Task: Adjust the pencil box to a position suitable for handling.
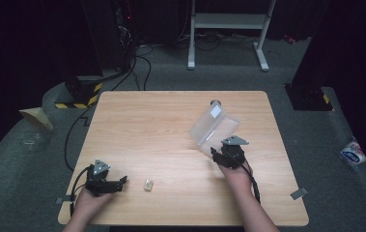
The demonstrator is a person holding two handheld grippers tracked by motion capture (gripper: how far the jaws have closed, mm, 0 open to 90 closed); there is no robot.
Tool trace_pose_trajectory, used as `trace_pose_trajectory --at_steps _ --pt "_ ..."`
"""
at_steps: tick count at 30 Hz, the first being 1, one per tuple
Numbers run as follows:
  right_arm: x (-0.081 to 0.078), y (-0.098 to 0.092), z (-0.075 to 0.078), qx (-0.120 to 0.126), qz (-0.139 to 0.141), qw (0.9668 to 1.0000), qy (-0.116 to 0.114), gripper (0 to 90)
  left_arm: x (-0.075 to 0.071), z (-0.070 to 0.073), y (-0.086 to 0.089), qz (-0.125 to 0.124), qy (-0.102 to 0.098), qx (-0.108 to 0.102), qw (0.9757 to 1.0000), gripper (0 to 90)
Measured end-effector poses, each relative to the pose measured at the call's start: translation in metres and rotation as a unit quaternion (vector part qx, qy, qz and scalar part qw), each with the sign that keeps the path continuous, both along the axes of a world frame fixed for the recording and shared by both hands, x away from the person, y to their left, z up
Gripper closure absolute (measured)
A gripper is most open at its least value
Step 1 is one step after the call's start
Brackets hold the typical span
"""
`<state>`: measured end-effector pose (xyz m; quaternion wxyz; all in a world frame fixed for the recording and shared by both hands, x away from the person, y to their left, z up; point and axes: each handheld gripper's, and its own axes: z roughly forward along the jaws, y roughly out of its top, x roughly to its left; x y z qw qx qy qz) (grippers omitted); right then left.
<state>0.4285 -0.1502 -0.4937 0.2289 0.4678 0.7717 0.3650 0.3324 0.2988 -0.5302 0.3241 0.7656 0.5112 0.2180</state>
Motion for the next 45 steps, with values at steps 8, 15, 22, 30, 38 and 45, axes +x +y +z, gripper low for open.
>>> trace_pose_trajectory --at_steps 8,15,22,30,38,45 --pt "0.022 0.009 0.005 -0.015 0.002 0.9999 -0.002 47.7 0.000 0.000 0.000 -0.001 0.000 0.000 1.0000 6.3" --pt "0.036 0.009 0.011 -0.015 -0.007 0.9998 0.009 49.3 0.000 0.000 0.000 -0.001 -0.001 -0.001 1.0000 6.3" --pt "0.043 0.008 0.003 -0.017 0.004 0.9991 0.038 54.9 0.000 0.000 0.000 -0.001 0.000 0.000 1.0000 6.3" --pt "0.039 0.006 -0.009 -0.012 0.000 0.9984 0.055 69.7 0.000 0.000 0.000 -0.002 0.000 -0.001 1.0000 6.3" --pt "0.031 0.009 -0.015 -0.016 0.014 0.9987 0.046 81.2 0.000 0.000 0.000 -0.002 -0.001 0.000 1.0000 6.3" --pt "0.020 0.015 -0.016 -0.020 0.031 0.9987 0.036 84.0 0.001 0.000 0.001 -0.004 -0.001 0.003 1.0000 6.4"
